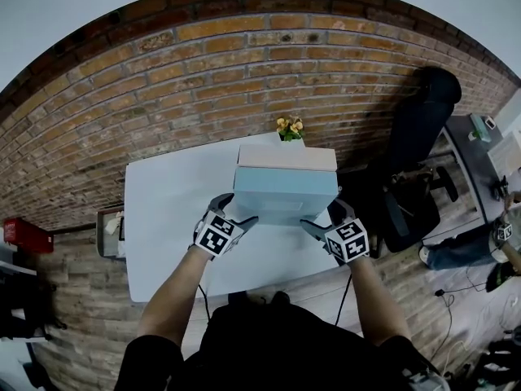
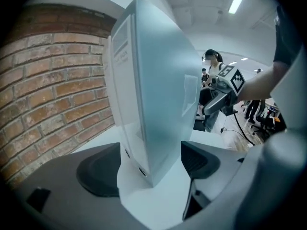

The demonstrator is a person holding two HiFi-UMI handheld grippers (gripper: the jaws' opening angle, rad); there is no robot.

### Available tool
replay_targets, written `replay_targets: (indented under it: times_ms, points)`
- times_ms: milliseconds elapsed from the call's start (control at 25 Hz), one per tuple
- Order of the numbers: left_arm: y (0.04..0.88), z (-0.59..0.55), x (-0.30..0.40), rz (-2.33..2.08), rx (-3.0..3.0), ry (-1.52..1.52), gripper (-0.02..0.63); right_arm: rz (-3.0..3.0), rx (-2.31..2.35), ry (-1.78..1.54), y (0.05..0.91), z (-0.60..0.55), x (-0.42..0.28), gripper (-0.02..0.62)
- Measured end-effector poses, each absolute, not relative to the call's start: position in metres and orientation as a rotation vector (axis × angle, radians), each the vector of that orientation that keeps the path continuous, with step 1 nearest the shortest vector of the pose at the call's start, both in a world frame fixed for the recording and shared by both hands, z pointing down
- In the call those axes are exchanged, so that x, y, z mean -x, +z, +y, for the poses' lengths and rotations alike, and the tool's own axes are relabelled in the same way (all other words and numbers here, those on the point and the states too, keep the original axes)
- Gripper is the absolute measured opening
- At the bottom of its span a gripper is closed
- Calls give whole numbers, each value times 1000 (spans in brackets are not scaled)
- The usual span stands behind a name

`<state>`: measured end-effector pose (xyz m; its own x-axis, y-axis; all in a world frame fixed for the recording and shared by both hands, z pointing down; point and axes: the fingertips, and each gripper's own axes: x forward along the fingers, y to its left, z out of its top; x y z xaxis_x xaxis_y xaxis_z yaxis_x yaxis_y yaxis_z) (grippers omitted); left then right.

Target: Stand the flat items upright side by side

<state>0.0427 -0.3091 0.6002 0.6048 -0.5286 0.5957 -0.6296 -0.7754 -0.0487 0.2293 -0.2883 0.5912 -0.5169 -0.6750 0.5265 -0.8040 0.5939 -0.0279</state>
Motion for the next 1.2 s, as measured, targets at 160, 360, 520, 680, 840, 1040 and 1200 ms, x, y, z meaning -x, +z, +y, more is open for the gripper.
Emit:
replay_targets:
  times_ms: [160,360,520,680,840,1040,1200]
  points:
    - [592,-313,-44,-934,-2694,900,403,-2391,-1122,352,585,-295,-227,482]
    - [588,-318,-47,-917,-2709,911,403,-2406,-1106,355,583,-306,-228,483]
    - [586,-321,-50,-916,-2705,903,403,-2417,-1088,332,581,-312,-225,483]
    - [588,-323,-49,-922,-2696,910,403,-2418,-1089,322,580,-315,-224,482]
    - [587,-323,-49,-928,-2690,919,403,-2427,-1077,314,580,-316,-224,480]
    - [587,-321,-46,-954,-2666,904,403,-2434,-1070,340,581,-312,-226,480]
    - [584,-318,-41,-991,-2621,828,403,-2452,-1084,367,579,-307,-232,480]
